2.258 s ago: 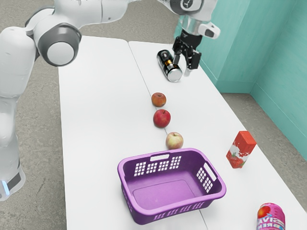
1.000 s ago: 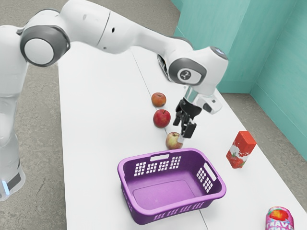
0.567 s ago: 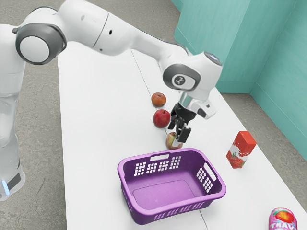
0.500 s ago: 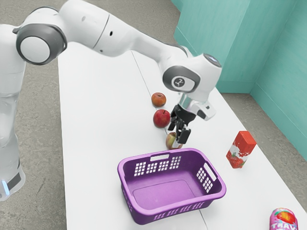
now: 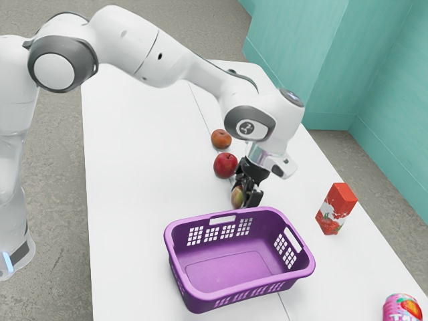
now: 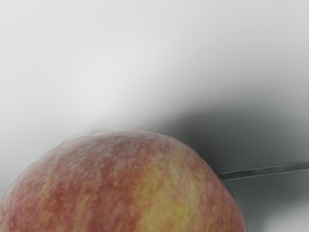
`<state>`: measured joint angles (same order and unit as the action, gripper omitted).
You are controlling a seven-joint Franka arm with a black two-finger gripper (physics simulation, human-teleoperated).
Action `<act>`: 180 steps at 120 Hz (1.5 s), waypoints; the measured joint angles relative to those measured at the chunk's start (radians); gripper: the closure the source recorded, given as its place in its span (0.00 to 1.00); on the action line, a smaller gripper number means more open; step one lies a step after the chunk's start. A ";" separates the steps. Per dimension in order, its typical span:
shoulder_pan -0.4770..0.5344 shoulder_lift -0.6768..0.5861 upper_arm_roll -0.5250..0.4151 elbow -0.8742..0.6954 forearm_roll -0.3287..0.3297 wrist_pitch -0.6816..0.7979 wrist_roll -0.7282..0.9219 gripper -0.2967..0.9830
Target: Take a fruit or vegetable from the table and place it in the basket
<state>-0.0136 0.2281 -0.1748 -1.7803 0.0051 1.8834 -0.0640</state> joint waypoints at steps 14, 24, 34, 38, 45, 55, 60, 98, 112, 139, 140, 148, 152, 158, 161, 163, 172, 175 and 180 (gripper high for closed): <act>0.000 0.001 0.000 -0.004 0.001 0.010 -0.001 0.23; 0.000 0.001 0.000 -0.004 0.001 0.017 -0.001 0.23; 0.000 0.001 0.000 -0.004 0.002 0.026 -0.002 0.23; 0.000 0.001 0.000 -0.006 0.001 0.029 -0.003 0.28; 0.000 0.001 0.001 -0.014 0.001 0.031 -0.007 0.37; 0.001 0.000 0.001 -0.023 0.003 0.034 -0.013 0.44; 0.002 0.000 0.001 -0.024 0.005 0.035 -0.016 0.46; 0.003 -0.011 0.032 0.087 0.063 -0.019 -0.034 0.52; 0.003 -0.031 0.033 0.203 0.095 -0.086 -0.039 0.54; -0.007 -0.091 -0.122 0.225 0.054 -0.177 -0.047 0.56; -0.008 -0.092 -0.127 0.225 0.053 -0.179 -0.047 0.56; -0.009 -0.093 -0.161 0.223 0.039 -0.193 -0.049 0.56; -0.007 -0.094 -0.176 0.222 0.034 -0.199 -0.051 0.57; -0.004 -0.093 -0.198 0.221 0.028 -0.204 -0.053 0.57; -0.004 -0.093 -0.208 0.220 0.026 -0.206 -0.055 0.57; -0.003 -0.092 -0.216 0.220 0.025 -0.207 -0.055 0.57; -0.001 -0.089 -0.257 0.220 0.021 -0.209 -0.060 0.57; -0.003 -0.088 -0.270 0.220 0.021 -0.209 -0.061 0.57; -0.005 -0.086 -0.287 0.219 0.020 -0.208 -0.064 0.57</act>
<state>-0.0182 0.1416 -0.4621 -1.5608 0.0252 1.6752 -0.1284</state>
